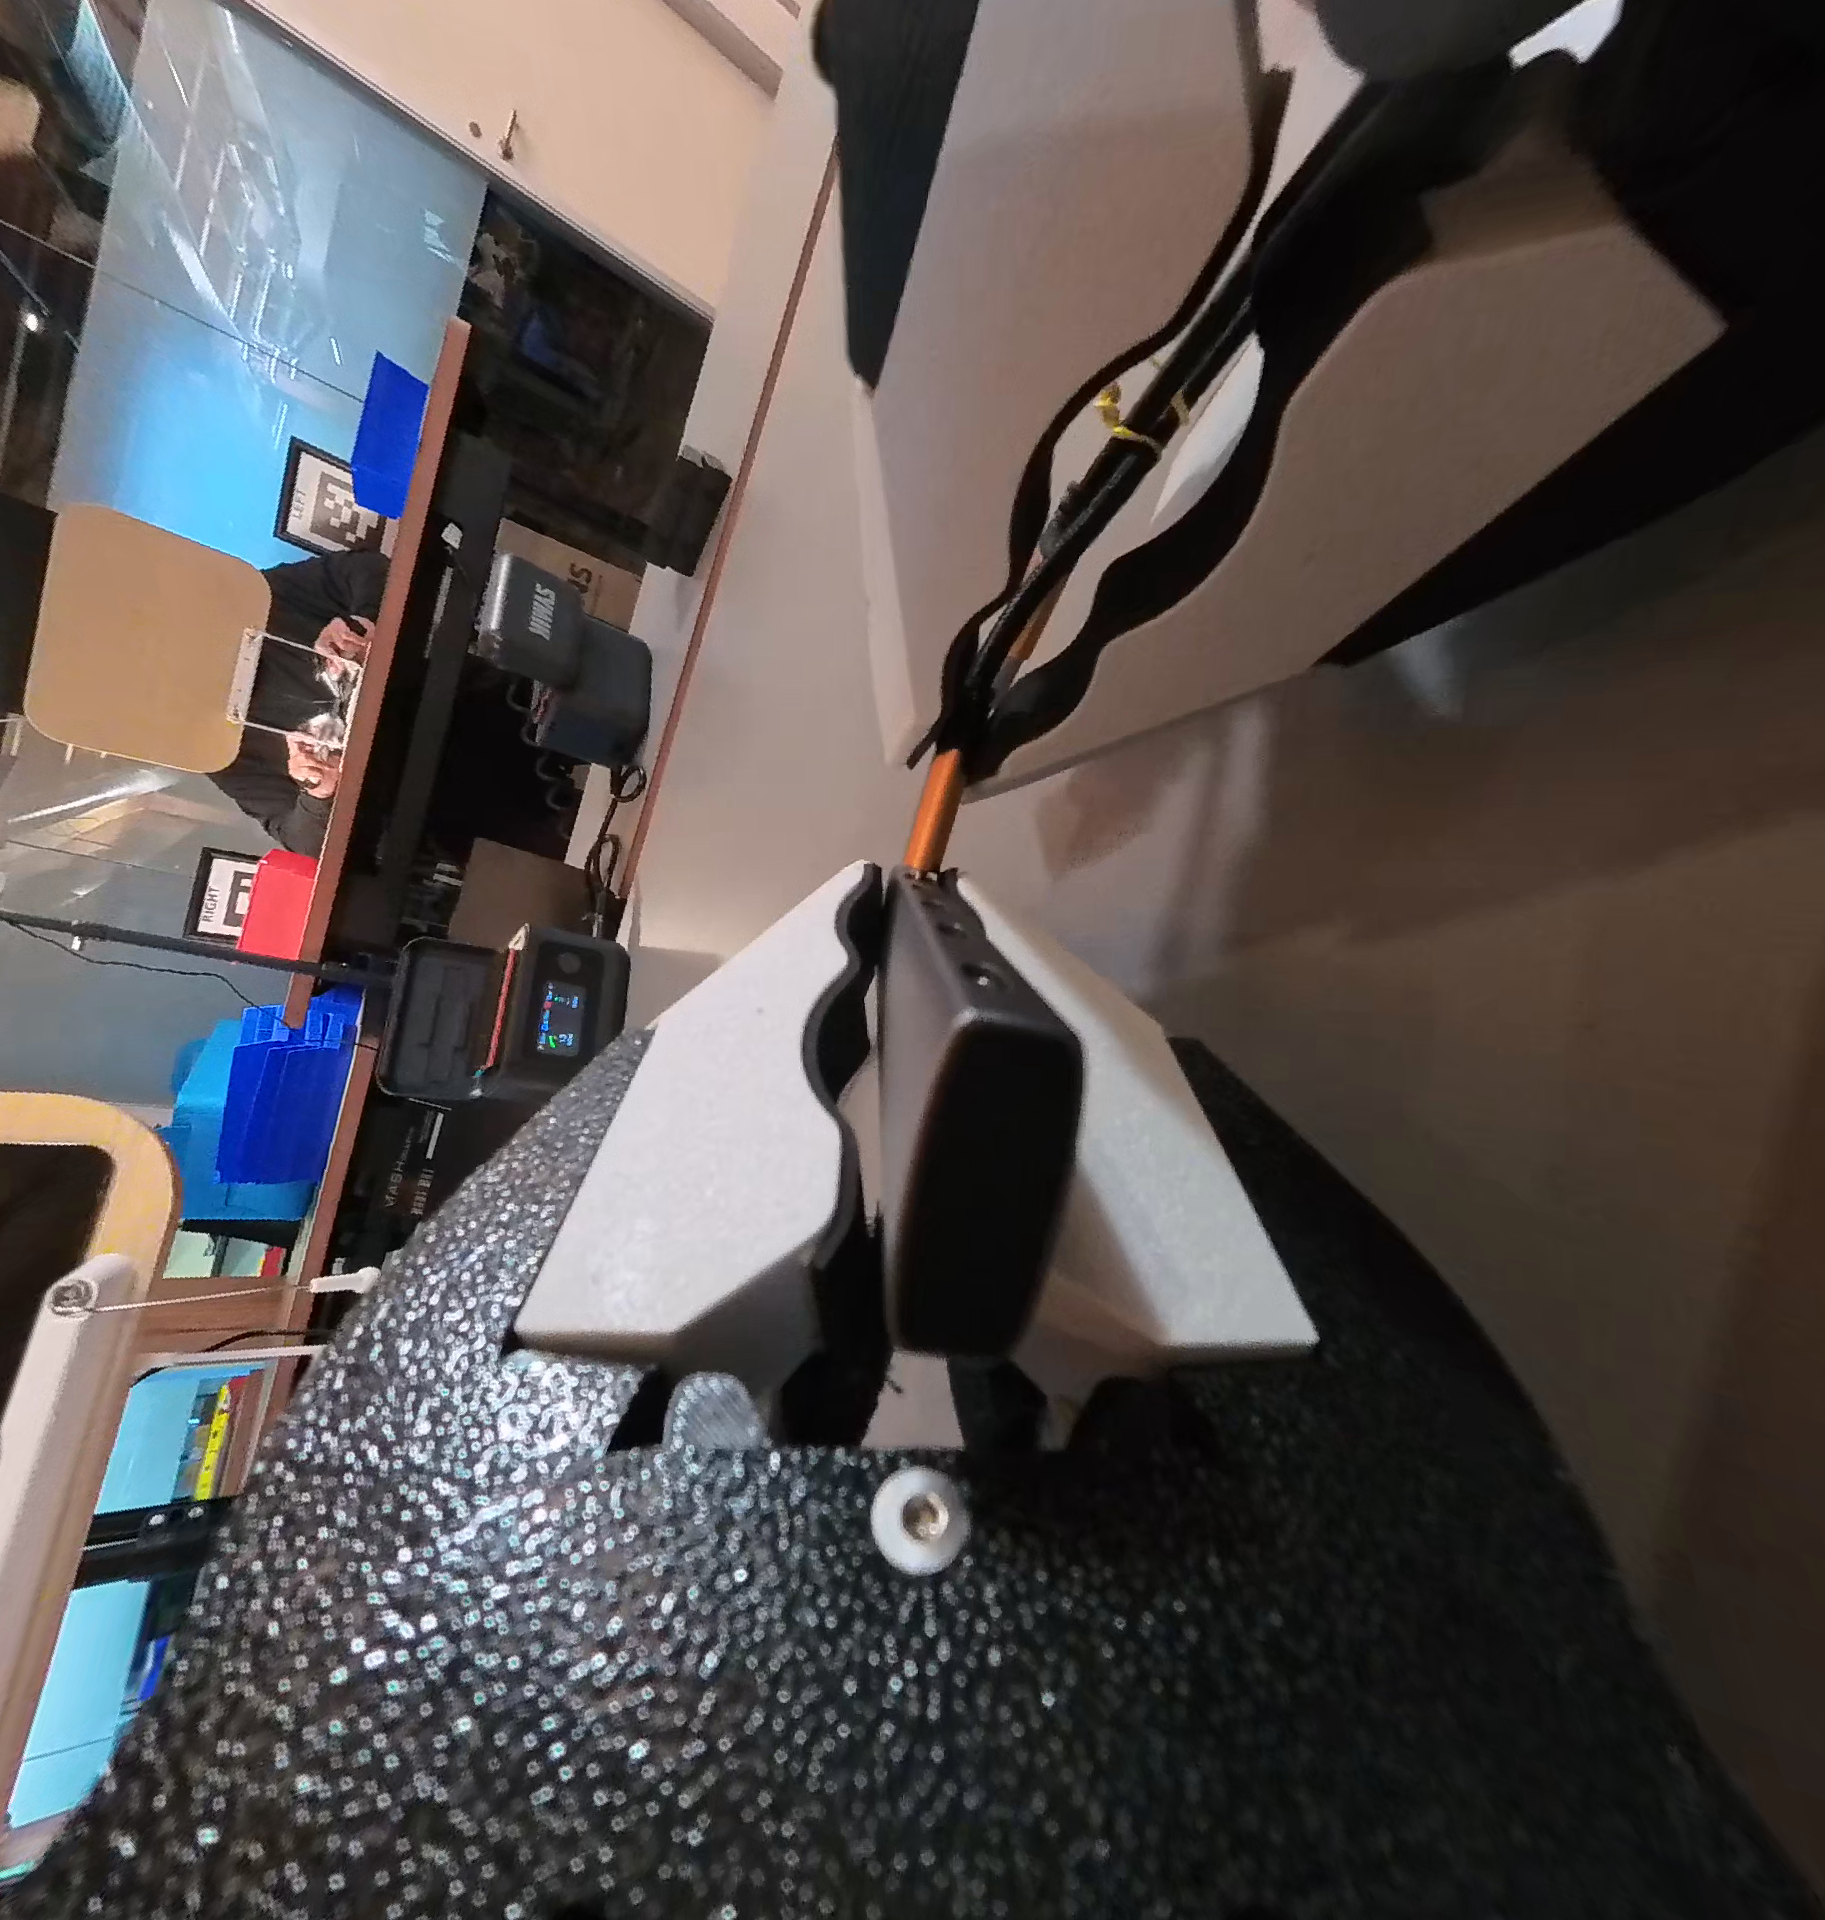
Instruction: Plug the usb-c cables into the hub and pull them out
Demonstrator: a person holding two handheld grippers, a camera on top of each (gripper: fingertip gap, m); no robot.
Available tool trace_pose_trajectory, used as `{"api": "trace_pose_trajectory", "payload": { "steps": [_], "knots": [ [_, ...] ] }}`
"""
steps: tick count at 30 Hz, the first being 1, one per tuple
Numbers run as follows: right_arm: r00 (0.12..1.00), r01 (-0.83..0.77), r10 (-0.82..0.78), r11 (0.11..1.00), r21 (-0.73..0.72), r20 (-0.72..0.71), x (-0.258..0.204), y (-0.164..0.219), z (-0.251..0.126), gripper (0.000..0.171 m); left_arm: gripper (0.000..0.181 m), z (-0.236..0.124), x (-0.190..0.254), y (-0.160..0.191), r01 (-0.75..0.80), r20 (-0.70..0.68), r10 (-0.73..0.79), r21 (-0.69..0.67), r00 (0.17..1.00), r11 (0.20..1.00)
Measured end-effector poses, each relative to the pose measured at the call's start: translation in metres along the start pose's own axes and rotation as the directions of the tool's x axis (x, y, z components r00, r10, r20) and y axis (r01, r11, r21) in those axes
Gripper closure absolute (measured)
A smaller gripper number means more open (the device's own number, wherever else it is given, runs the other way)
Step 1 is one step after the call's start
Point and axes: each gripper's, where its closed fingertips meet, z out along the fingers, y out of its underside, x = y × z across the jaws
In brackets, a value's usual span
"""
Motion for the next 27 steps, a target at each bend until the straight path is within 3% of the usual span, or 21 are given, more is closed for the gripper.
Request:
{"api": "trace_pose_trajectory", "payload": {
  "steps": [9, 27],
  "knots": [
    [1.0, 0.013, -0.014, 1.0, -0.026, -0.003, 0.007, 0.002, -0.009, 0.164, 0.174, -0.005, -0.002, -0.005, -0.013, 0.005, 0.013, 0.023, 1.0, 1.0],
    [0.998, -0.053, 0.054, 0.997, 0.056, -0.022, 0.021, -0.011, -0.027, 0.164, 0.171, -0.021, -0.01, -0.017, 0.034, 0.017, -0.036, 0.111, 0.999, 0.993]
  ]
}}
